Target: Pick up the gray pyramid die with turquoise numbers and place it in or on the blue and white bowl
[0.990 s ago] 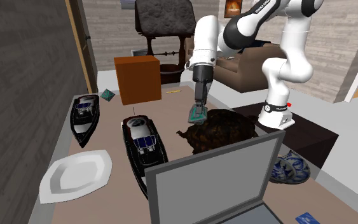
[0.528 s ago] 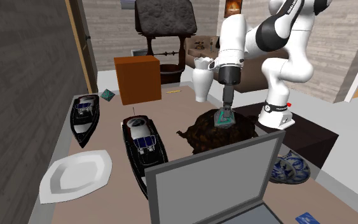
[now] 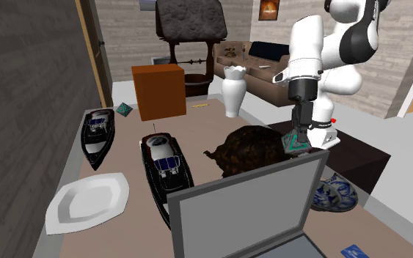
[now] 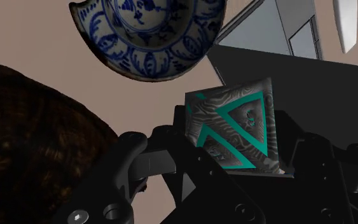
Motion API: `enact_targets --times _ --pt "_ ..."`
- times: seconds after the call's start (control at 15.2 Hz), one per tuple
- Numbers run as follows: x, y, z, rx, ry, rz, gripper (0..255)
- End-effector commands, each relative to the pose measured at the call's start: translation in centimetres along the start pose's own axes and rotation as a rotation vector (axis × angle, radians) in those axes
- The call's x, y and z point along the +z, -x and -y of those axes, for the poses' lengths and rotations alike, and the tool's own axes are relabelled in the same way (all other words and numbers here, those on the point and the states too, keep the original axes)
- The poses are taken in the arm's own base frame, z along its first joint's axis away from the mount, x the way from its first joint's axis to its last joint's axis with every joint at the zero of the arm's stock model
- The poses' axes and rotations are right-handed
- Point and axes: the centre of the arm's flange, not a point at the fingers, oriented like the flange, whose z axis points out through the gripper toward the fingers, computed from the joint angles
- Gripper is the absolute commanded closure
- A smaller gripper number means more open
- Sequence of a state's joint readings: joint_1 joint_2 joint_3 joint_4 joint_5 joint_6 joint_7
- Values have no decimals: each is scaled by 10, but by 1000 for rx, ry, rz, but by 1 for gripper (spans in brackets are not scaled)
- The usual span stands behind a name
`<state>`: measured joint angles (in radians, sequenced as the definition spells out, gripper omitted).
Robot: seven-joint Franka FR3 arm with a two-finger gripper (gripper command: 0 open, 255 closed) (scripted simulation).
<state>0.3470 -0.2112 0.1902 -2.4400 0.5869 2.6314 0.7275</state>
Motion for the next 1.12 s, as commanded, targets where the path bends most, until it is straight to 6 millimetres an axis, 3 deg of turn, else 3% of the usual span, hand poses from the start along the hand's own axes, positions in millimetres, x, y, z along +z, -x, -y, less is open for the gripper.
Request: enact_targets --times 0.0,0.33,1.06 --pt "1 27 -1 2 0 -1 255" --pt "7 99 5 2 0 -1 255" --pt "57 96 -24 2 0 -1 255"
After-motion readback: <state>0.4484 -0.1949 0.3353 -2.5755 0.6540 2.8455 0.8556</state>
